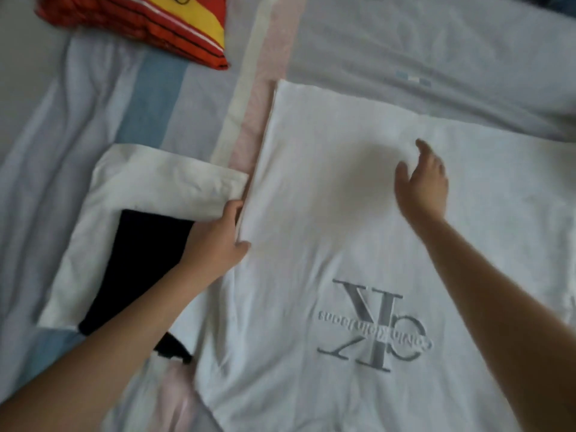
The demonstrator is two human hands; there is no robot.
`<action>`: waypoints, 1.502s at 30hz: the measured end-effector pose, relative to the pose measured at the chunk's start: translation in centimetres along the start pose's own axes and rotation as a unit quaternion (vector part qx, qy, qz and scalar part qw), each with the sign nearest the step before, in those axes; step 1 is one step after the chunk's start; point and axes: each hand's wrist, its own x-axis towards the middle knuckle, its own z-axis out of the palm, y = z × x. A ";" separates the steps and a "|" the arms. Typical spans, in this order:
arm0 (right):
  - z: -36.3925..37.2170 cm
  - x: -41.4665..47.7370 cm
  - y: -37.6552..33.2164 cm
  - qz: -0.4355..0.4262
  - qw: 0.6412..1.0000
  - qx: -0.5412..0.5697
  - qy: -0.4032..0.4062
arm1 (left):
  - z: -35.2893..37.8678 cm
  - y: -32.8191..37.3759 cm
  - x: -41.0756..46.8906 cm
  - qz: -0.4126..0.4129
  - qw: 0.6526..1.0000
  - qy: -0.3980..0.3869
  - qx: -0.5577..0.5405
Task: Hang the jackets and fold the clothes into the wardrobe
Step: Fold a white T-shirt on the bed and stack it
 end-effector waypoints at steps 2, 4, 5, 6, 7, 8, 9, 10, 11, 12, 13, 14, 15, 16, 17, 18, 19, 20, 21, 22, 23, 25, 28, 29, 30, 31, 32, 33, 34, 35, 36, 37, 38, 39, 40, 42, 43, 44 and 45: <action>1.4 -7.0 0.0 -0.045 0.997 -0.055 -0.038 | 0.3 -0.6 -0.3 0.012 0.996 0.026 0.088; 3.4 -13.9 0.3 -0.114 0.977 -0.138 -0.114 | 0.5 -0.8 -0.7 0.003 0.986 0.059 0.154; 4.1 -17.6 1.0 -0.139 0.965 -0.178 -0.136 | 1.0 -0.6 -1.7 0.015 0.977 0.092 0.194; 4.9 -20.4 1.7 -0.149 0.956 -0.203 -0.153 | 1.5 -0.3 -2.1 0.033 0.965 0.131 0.226; 4.9 -23.8 2.9 -0.152 0.951 -0.214 -0.165 | 2.3 0.6 -3.3 0.061 0.955 0.171 0.235; 5.1 -26.3 3.7 -0.165 0.943 -0.223 -0.182 | 2.9 1.3 -4.0 0.091 0.950 0.192 0.228; 4.8 -29.2 5.0 -0.186 0.933 -0.233 -0.201 | 4.1 2.3 -5.4 0.132 0.952 0.183 0.206; 4.5 -31.5 5.8 -0.224 0.918 -0.244 -0.216 | 5.1 3.2 -6.8 0.168 0.954 0.167 0.185; 4.0 -33.4 6.4 -0.265 0.899 -0.252 -0.239 | 6.1 4.3 -8.1 0.199 0.954 0.144 0.170; 3.2 -34.8 6.8 -0.298 0.884 -0.249 -0.261 | 7.2 5.4 -9.9 0.225 0.954 0.115 0.161; 2.6 -35.1 7.0 -0.329 0.878 -0.235 -0.255 | 8.3 6.2 -11.2 0.246 0.951 0.090 0.163; 2.0 -34.5 7.0 -0.341 0.881 -0.221 -0.241 | 9.2 6.7 -12.2 0.263 0.947 0.057 0.173; 1.4 -34.5 7.8 -0.326 0.894 -0.212 -0.221 | 10.5 6.8 -13.8 0.273 0.943 0.029 0.187; 0.8 -33.4 8.2 -0.293 0.907 -0.220 -0.208 | 11.4 6.1 -14.4 0.272 0.940 0.021 0.203; 0.2 -32.8 9.7 -0.246 0.919 -0.233 -0.201 | 12.3 4.8 -15.2 0.256 0.942 0.017 0.217; -0.6 -32.3 11.8 -0.186 0.930 -0.250 -0.193 | 12.8 3.2 -15.8 0.227 0.945 0.013 0.234; -1.5 -32.7 14.6 -0.107 0.940 -0.261 -0.192 | 13.3 1.4 -16.8 0.206 0.947 0.004 0.247; -2.6 -33.1 17.0 -0.030 0.943 -0.268 -0.193 | 13.6 -0.6 -17.5 0.186 0.949 0.004 0.254; -3.8 -34.5 19.3 0.033 0.944 -0.271 -0.186 | 13.5 -2.0 -18.4 0.170 0.949 0.003 0.267; -5.1 -35.8 21.1 0.083 0.940 -0.274 -0.186 | 13.3 -2.9 -19.2 0.153 0.948 -0.005 0.278; -6.6 -37.3 22.4 0.131 0.935 -0.270 -0.190 | 13.0 -3.1 -19.8 0.143 0.948 -0.022 0.283; -9.4 -40.0 23.5 0.234 0.921 -0.242 -0.194 | 12.4 -2.0 -20.8 0.110 0.957 -0.046 0.263; -12.1 -40.7 22.7 0.338 0.928 -0.145 -0.064 | 11.9 1.7 -21.5 0.013 0.975 -0.048 0.215; -12.7 -39.9 22.4 0.340 0.934 -0.110 0.000 | 11.8 3.2 -21.5 0.030 0.980 -0.040 0.195; -13.3 -38.6 22.5 0.329 0.941 -0.070 0.047 | 12.0 4.9 -21.5 0.079 0.979 -0.025 0.185; -13.6 -36.8 22.4 0.315 0.946 -0.015 0.069 | 12.4 6.3 -21.6 0.136 0.975 -0.024 0.172; -13.5 -34.7 22.2 0.303 0.949 0.044 0.078 | 12.9 7.6 -21.8 0.193 0.966 -0.029 0.169; -13.6 -32.5 22.3 0.293 0.947 0.103 0.079 | 13.6 8.7 -22.2 0.257 0.949 -0.067 0.169; -13.7 -30.6 22.4 0.293 0.943 0.141 0.070 | 14.5 9.7 -23.0 0.318 0.920 -0.130 0.190; -14.0 -29.2 22.8 0.294 0.942 0.153 0.046 | 15.5 10.7 -24.3 0.362 0.874 -0.222 0.234; -14.4 -28.2 23.2 0.295 0.944 0.148 0.015 | 16.0 11.7 -25.7 0.375 0.821 -0.314 0.294; -14.5 -27.3 23.4 0.294 0.946 0.137 -0.019 | 16.0 12.4 -26.6 0.364 0.776 -0.385 0.343; -15.0 -26.6 24.2 0.292 0.947 0.129 -0.045 | 15.7 13.7 -27.2 0.346 0.741 -0.434 0.378; -15.4 -26.1 24.6 0.282 0.950 0.123 -0.062 | 14.8 15.0 -27.4 0.326 0.722 -0.470 0.389; -15.6 -25.8 25.1 0.267 0.954 0.112 -0.075 | 13.8 16.3 -27.1 0.302 0.723 -0.498 0.372; -16.0 -25.8 26.2 0.251 0.958 0.119 -0.076 | 12.0 18.8 -25.6 0.279 0.762 -0.506 0.294; -16.5 -26.1 26.7 0.255 0.951 0.162 -0.072 | 11.4 20.0 -24.8 0.294 0.793 -0.478 0.239; -16.8 -26.4 27.1 0.269 0.933 0.226 -0.072 | 11.1 21.0 -24.1 0.308 0.828 -0.434 0.178; -17.6 -26.5 27.4 0.280 0.913 0.288 -0.070 | 11.2 22.1 -23.4 0.317 0.860 -0.381 0.122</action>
